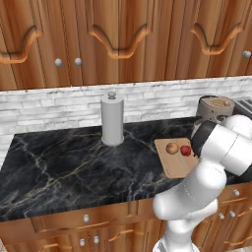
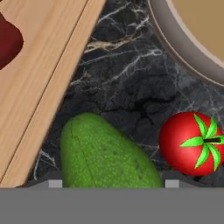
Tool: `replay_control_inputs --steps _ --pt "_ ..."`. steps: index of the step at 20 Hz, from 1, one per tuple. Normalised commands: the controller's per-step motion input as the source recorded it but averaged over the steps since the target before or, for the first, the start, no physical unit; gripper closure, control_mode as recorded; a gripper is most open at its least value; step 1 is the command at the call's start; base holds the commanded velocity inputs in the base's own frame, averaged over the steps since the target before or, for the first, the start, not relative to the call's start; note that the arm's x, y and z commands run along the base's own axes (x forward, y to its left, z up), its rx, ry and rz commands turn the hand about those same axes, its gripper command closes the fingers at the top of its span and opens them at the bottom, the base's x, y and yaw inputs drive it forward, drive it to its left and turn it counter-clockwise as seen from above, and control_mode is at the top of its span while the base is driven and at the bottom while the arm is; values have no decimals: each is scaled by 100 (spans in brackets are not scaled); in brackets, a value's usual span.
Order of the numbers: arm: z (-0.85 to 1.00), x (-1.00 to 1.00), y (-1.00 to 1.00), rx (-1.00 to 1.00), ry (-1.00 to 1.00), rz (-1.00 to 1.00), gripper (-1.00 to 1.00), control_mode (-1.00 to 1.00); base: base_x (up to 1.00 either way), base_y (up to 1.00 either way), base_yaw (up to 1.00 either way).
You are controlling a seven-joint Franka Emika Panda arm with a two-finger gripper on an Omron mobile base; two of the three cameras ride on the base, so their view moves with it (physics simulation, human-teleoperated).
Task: Place the avocado, onion, tomato, and bell pepper on the cutting board.
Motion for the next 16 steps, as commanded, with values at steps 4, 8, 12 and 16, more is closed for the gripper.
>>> replay_control_inputs --steps 4,8,12,16 --pt "58 -30 92 -11 -8 -3 100 -100 0 0 0" --pt "45 -26 98 -10 0 -15 100 -100 0 0 0" --pt "20 -30 76 -1 0 -26 100 -100 0 0 0" --pt "7 -2 65 0 4 -23 100 -100 0 0 0"
